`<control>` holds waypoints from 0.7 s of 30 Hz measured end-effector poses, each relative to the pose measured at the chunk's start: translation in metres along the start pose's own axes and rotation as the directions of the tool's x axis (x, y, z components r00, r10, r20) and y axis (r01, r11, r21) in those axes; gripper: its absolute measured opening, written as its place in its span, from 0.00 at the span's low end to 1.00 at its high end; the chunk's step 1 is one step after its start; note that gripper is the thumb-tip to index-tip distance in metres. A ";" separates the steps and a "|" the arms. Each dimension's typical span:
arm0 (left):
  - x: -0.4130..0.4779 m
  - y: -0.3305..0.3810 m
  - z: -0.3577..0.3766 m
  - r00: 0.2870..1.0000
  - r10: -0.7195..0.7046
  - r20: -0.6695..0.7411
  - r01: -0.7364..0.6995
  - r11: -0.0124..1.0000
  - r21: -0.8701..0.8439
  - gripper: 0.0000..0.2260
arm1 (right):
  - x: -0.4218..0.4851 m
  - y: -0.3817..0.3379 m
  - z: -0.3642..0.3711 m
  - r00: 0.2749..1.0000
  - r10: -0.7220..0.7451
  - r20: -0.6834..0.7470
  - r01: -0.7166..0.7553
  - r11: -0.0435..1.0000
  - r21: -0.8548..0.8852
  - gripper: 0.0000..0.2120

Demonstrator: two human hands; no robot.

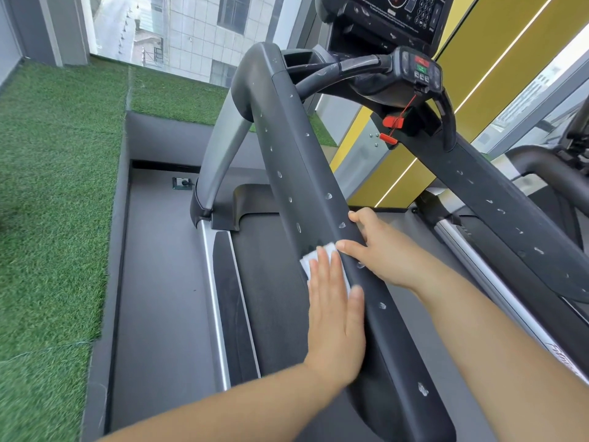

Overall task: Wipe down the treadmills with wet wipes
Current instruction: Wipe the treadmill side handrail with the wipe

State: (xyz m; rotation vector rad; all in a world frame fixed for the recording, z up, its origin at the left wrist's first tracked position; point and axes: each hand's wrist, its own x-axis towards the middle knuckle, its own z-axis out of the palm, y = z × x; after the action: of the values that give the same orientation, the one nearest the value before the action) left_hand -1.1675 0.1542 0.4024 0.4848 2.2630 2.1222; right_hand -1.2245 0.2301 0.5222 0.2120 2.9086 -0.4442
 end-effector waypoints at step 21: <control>-0.006 -0.005 -0.003 0.999 -0.049 0.006 0.049 0.989 -0.139 0.23 | -0.001 0.000 0.001 1.000 0.019 -0.002 -0.019 1.000 0.012 0.28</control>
State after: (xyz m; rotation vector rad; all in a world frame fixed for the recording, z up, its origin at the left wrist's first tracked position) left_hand -1.1630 0.1497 0.3964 0.4227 2.0830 2.2342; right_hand -1.2231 0.2298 0.5213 0.2420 2.9038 -0.4592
